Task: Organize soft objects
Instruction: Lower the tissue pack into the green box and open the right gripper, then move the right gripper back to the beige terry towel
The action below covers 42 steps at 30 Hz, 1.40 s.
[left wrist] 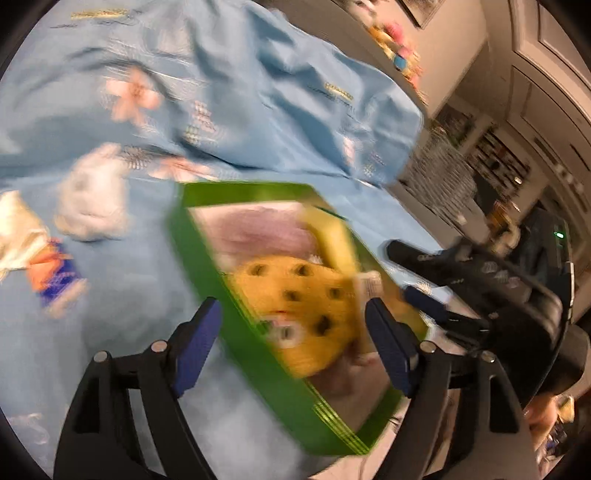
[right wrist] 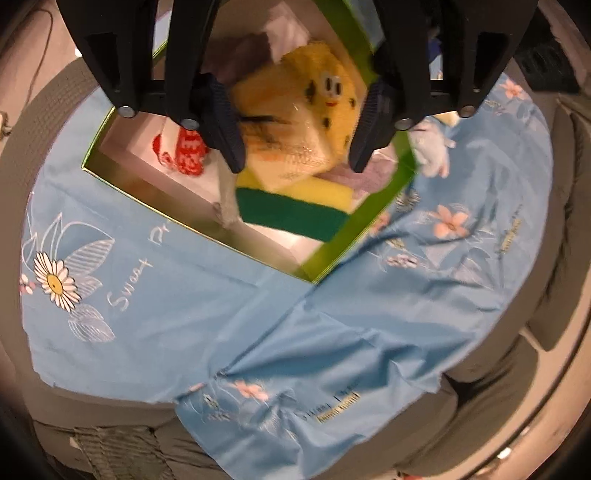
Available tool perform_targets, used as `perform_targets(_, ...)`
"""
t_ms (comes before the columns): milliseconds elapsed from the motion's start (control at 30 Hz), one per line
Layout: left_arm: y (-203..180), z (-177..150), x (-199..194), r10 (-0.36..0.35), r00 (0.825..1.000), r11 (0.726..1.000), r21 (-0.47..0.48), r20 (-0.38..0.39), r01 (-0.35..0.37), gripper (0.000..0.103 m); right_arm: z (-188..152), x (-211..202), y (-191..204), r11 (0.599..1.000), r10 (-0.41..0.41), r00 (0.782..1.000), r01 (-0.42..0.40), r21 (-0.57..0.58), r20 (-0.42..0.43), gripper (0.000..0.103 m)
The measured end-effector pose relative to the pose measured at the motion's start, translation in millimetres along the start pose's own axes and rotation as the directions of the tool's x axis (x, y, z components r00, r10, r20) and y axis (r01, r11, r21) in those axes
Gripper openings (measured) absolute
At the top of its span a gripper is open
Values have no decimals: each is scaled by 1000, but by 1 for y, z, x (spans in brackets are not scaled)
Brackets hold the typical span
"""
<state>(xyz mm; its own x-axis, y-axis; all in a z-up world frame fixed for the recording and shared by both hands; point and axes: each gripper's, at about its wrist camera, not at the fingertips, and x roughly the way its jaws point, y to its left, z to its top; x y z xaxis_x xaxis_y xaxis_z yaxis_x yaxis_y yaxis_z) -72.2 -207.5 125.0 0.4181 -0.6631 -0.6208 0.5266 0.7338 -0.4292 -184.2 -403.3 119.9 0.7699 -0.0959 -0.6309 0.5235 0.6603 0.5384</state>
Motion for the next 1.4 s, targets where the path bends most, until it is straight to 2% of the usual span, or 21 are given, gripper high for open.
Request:
perform_targets(67, 22, -3, -17, 81, 997, 996, -29, 15, -81, 85, -1, -7, 6, 1000, 3, 1000, -2, -14, 29, 79)
perform_targets(167, 57, -9, -44, 196, 979, 980, -46, 49, -193, 88, -3, -13, 20, 998, 15, 998, -12, -55, 62, 84)
perform_targets(267, 104, -19, -73, 338, 939, 939, -79, 57, -334, 89, -6, -12, 35, 995, 54, 997, -48, -92, 59, 87)
perform_targets(300, 125, -22, -87, 404, 913, 912, -107, 59, -397, 89, -8, -12, 40, 993, 59, 997, -52, -105, 59, 87)
perform_targets(333, 137, -24, -95, 438, 897, 895, -130, 64, -428, 89, -10, -11, 46, 991, 60, 997, -53, -120, 58, 87)
perform_targets(367, 158, -27, -111, 492, 868, 862, -185, 74, -472, 89, -12, -9, 53, 989, 56, 997, -48, -143, 55, 87)
perform_targets(467, 204, -37, -138, 559, 827, 795, -322, 64, -513, 89, -22, -7, 77, 979, 55, 997, -43, -202, 55, 87)
perform_targets(533, 223, -45, -148, 582, 811, 762, -381, 50, -523, 89, -30, -4, 93, 967, 79, 995, -64, -245, 53, 87)
perform_targets(600, 240, -50, -149, 608, 794, 714, -430, -10, -552, 89, -42, 3, 115, 947, 114, 993, -98, -304, 35, 88)
perform_targets(633, 244, -50, -147, 608, 794, 703, -442, -34, -557, 89, -49, 9, 127, 934, 130, 991, -117, -338, 15, 91)
perform_targets(700, 252, -52, -149, 591, 806, 704, -459, -47, -543, 89, -64, 21, 146, 911, 149, 988, -149, -385, -31, 95)
perform_targets(767, 259, -51, -156, 588, 807, 703, -462, -47, -540, 89, -81, 38, 168, 887, 166, 981, -192, -420, -97, 95)
perform_targets(833, 266, -51, -165, 612, 790, 683, -483, -32, -548, 89, -98, 53, 191, 866, 176, 972, -227, -446, -153, 95)
perform_targets(867, 274, -53, -170, 639, 768, 648, -507, -46, -569, 89, -108, 63, 205, 851, 182, 966, -249, -463, -186, 95)
perform_targets(900, 278, -53, -170, 647, 760, 630, -518, -62, -579, 89, -116, 71, 217, 835, 188, 958, -272, -479, -218, 95)
perform_targets(933, 283, -53, -171, 645, 760, 620, -530, -75, -578, 89, -126, 80, 229, 813, 192, 946, -303, -497, -262, 95)
perform_targets(1000, 294, -53, -177, 615, 785, 618, -571, -77, -540, 89, -146, 104, 254, 787, 158, 925, -329, -521, -344, 95)
perform_targets(1067, 297, -53, -185, 584, 810, 628, -602, -56, -494, 89, -157, 125, 274, 782, 107, 925, -304, -544, -363, 95)
perform_targets(1200, 293, -52, -195, 534, 846, 661, -618, -12, -426, 89, -163, 173, 317, 767, 35, 943, -238, -596, -331, 95)
perform_targets(1300, 295, -48, -192, 509, 860, 672, -617, -18, -410, 89, -170, 215, 344, 731, -86, 966, -105, -674, -244, 95)
perform_targets(1400, 298, -47, -190, 500, 866, 667, -621, -36, -411, 89, -177, 250, 355, 712, -144, 956, -80, -697, -257, 95)
